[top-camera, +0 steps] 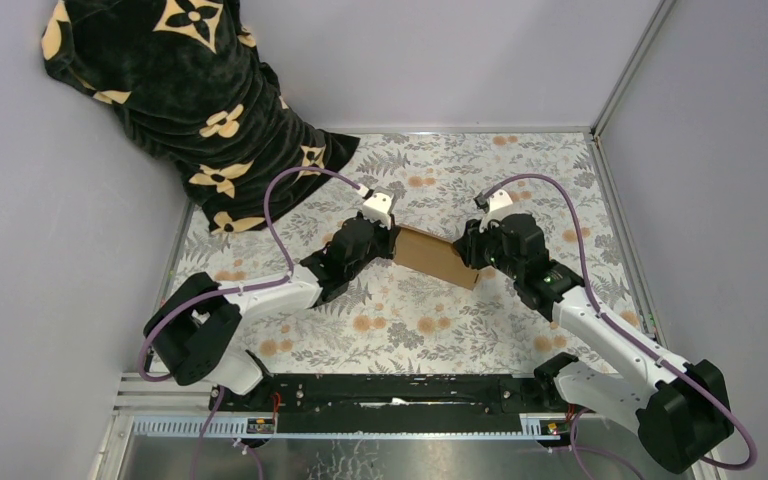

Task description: Fold the paper box

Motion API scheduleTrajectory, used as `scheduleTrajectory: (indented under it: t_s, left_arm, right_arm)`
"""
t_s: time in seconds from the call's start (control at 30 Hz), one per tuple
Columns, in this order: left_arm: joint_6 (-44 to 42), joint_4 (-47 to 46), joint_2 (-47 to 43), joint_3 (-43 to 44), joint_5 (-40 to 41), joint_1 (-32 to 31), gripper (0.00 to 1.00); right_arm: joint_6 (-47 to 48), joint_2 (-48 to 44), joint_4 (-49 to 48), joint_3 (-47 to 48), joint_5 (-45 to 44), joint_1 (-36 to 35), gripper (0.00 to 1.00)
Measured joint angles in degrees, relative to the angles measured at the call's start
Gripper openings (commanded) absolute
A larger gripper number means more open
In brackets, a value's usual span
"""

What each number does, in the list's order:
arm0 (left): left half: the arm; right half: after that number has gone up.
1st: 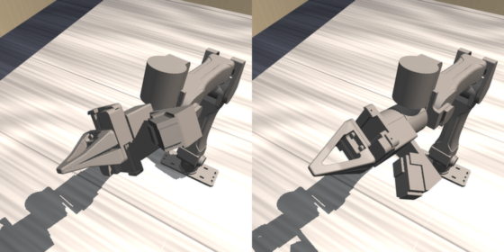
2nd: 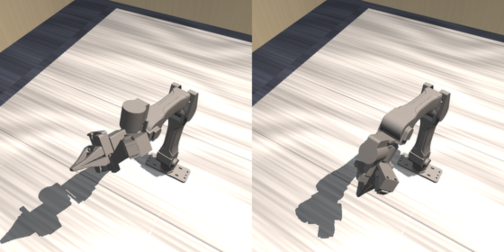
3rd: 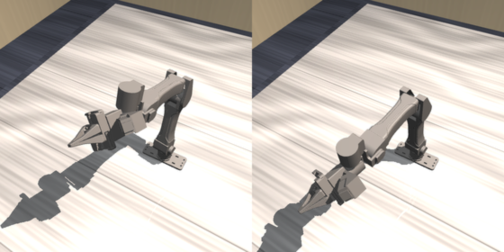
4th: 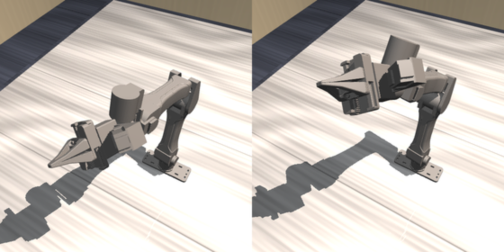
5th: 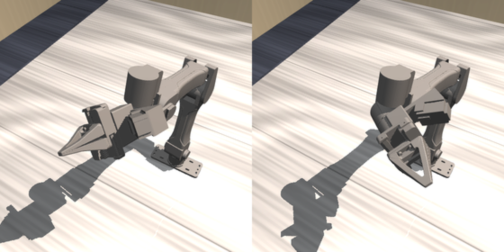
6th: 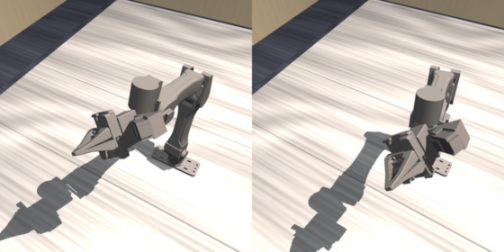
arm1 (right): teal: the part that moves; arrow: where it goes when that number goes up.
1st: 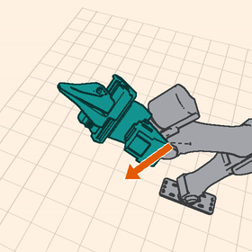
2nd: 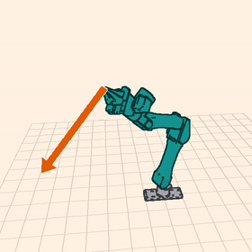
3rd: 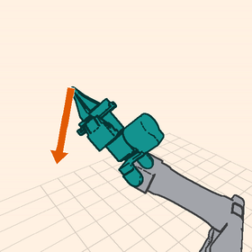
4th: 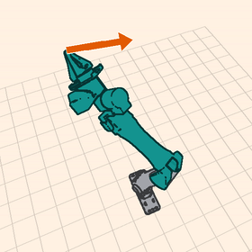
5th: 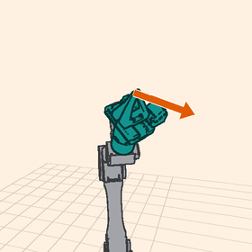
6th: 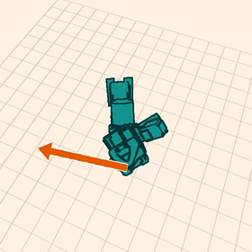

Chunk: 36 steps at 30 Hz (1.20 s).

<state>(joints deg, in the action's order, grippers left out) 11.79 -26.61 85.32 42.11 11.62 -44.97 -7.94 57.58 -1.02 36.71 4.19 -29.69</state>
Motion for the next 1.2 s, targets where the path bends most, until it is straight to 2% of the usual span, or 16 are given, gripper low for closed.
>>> scheduleTrajectory:
  t_s: [0.1, 0.37, 0.43, 0.47, 0.57, 0.63, 0.67, 0.97, 1.07, 1.2]
  left_arm:
    - [0.1, 0.0, -0.1, -0.1, 0.0, 0.0, 0.27]
    - [0.3, 0.9, -0.9, -0.4, 0.2, 0.0, 0.35]
    - [0.3, 1.6, -1.1, -0.3, 0.2, 0.0, 0.46]
    - [0.4, 2.0, -1.3, -0.3, 0.2, 0.0, 0.49]
    - [0.9, 3.6, -1.4, 0.4, -0.2, 0.0, 0.50]
    - [1.1, 4.3, -1.4, 0.7, -0.5, 0.0, 0.58]
    - [1.1, 4.5, -1.4, 0.8, -0.7, 0.0, 0.59]
    - [1.4, 4.8, -1.8, 0.7, -3.1, 0.0, 0.59]
    - [1.3, 5.1, -2.8, 0.0, -4.1, 0.0, 0.53]
    - [1.3, 6.2, -4.8, -1.2, -6.3, -0.1, 0.41]
  right_arm:
    - [0.0, 0.0, -0.2, -0.2, 0.0, 0.0, 0.28]
    - [0.0, 0.0, -0.9, -0.6, 0.0, 0.0, 0.28]
    - [0.0, 0.1, -1.0, -0.6, 0.0, 0.0, 0.28]
    - [0.0, 0.1, -1.0, -0.6, 0.0, 0.0, 0.28]
    - [0.0, 0.3, -1.2, -0.6, 0.0, 0.0, 0.28]
    - [0.0, 0.4, -1.3, -0.6, 0.0, 0.0, 0.28]
    - [0.0, 0.5, -1.4, -0.6, 0.0, 0.0, 0.28]
    - [0.0, 1.3, -2.5, -0.6, 0.0, 0.0, 0.27]
    - [0.0, 1.5, -2.9, -0.6, 0.0, 0.0, 0.27]
    - [0.0, 1.8, -3.6, -0.6, 0.0, -0.2, 0.27]
